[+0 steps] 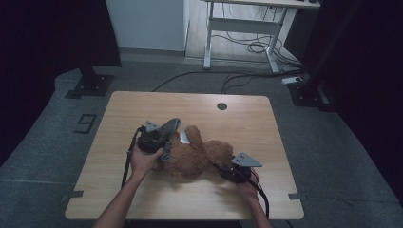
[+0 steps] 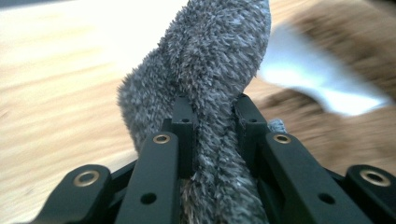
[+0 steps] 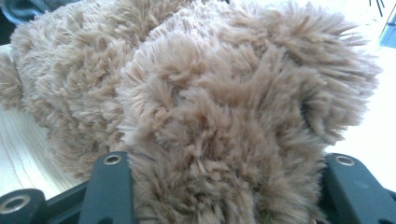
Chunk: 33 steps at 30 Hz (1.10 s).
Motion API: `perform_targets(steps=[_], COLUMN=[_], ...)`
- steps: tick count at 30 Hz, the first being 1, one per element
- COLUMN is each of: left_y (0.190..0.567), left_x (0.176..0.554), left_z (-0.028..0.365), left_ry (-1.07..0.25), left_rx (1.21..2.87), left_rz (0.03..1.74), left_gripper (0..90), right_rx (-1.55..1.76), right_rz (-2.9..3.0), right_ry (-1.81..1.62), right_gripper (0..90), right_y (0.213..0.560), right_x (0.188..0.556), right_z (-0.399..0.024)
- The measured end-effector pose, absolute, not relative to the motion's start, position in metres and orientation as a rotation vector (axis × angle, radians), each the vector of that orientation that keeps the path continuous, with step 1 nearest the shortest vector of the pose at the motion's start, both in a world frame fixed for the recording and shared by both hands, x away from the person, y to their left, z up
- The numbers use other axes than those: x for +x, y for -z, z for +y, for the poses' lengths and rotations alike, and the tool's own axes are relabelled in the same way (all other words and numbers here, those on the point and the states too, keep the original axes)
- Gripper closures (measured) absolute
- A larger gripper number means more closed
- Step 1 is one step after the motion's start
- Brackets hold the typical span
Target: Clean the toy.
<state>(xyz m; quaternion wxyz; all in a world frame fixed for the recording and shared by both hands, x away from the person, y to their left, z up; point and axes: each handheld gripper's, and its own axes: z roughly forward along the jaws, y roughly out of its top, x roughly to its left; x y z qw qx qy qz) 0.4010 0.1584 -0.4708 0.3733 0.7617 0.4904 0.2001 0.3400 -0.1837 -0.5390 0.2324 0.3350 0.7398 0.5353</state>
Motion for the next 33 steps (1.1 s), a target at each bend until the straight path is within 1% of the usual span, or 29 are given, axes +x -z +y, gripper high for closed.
perform_targets(steps=[3,7,8,9,10,11,14,17,20,22,25,27,30,33], left_y=[0.470,0.452,0.445,0.431,0.431,0.424,0.408,0.400,0.408,0.419,0.440,0.447,0.447,0.447], left_x=[0.398,0.386,0.382,0.373,0.373,0.368,0.357,0.352,0.355,0.358,0.364,0.365,0.365,0.368], left_z=[0.167,0.161,0.155,0.140,0.140,0.132,0.103,0.064,0.031,0.012,-0.007,-0.010,-0.005,0.008], left_ry=[-0.494,-0.472,-0.469,-0.462,-0.462,-0.452,-0.444,-0.421,-0.389,-0.361,-0.358,-0.375,-0.394,-0.426], left_rx=[1.939,1.893,1.888,1.881,1.881,1.880,1.886,1.917,1.958,1.989,2.043,2.040,2.042,2.051], left_rz=[1.266,1.184,1.152,1.078,1.078,1.038,0.931,0.844,0.820,0.828,0.838,0.840,0.856,0.903], left_gripper=[73.7,74.0,74.0,74.1,74.1,74.1,74.0,74.0,74.0,74.0,73.9,73.9,74.1,74.3], right_rx=[0.921,0.918,0.918,0.918,0.918,0.920,0.920,0.921,0.920,0.917,0.918,0.923,0.925,0.926], right_rz=[2.034,2.035,2.035,2.034,2.034,2.033,2.032,2.038,2.036,2.035,2.029,2.030,2.031,2.030], right_ry=[-1.473,-1.476,-1.476,-1.474,-1.474,-1.475,-1.475,-1.473,-1.472,-1.470,-1.469,-1.463,-1.466,-1.466], right_gripper=[43.4,43.5,43.5,43.5,43.5,43.4,43.4,43.4,43.4,43.4,43.4,43.4,43.4,43.4], right_y=[0.539,0.540,0.540,0.540,0.540,0.540,0.540,0.540,0.540,0.540,0.540,0.540,0.541,0.541], right_x=[0.340,0.340,0.340,0.340,0.340,0.340,0.340,0.340,0.340,0.339,0.338,0.339,0.339,0.339], right_z=[-0.184,-0.186,-0.186,-0.185,-0.185,-0.185,-0.185,-0.186,-0.185,-0.185,-0.185,-0.185,-0.186,-0.185])
